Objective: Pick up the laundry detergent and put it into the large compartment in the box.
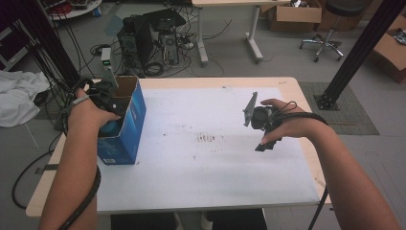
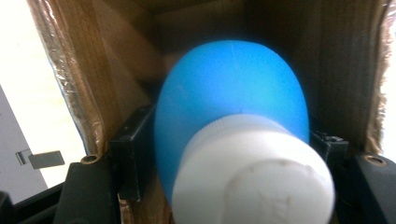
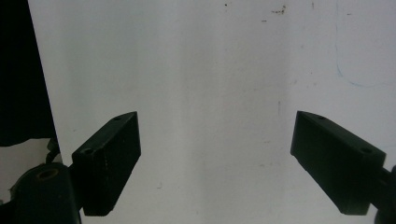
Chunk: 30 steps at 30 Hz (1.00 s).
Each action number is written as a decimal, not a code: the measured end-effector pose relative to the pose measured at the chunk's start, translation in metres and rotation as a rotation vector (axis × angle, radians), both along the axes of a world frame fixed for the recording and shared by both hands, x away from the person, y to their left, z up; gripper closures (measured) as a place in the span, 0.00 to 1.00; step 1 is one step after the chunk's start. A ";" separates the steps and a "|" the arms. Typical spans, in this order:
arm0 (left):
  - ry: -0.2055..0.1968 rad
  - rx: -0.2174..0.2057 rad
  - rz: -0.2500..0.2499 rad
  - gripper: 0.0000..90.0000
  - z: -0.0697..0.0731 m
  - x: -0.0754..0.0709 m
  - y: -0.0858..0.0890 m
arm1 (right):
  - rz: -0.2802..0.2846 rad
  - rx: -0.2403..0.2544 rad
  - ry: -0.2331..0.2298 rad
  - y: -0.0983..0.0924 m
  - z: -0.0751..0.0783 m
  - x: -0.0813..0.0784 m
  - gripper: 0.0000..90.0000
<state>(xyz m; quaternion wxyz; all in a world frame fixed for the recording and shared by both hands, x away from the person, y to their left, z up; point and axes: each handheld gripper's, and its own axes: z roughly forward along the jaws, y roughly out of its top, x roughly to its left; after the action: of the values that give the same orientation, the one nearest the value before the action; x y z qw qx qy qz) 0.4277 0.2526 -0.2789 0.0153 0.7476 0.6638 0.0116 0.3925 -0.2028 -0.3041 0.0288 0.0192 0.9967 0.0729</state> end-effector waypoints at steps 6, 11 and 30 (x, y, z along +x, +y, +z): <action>-0.022 0.007 -0.003 0.35 0.011 -0.003 -0.002 | 0.003 0.001 0.001 0.000 0.001 -0.001 0.18; -0.040 0.015 -0.005 0.34 0.020 -0.005 -0.003 | 0.006 0.003 -0.003 0.001 0.002 -0.001 0.18; -0.076 0.031 -0.055 0.26 0.058 -0.010 -0.015 | 0.009 0.007 -0.005 0.002 0.003 -0.002 0.18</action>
<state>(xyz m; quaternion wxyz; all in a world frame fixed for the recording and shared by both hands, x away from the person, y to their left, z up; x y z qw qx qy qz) 0.4178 0.2381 -0.2213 0.0293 0.7648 0.6417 0.0496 0.3905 -0.2005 -0.3009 0.0309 0.0148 0.9965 0.0763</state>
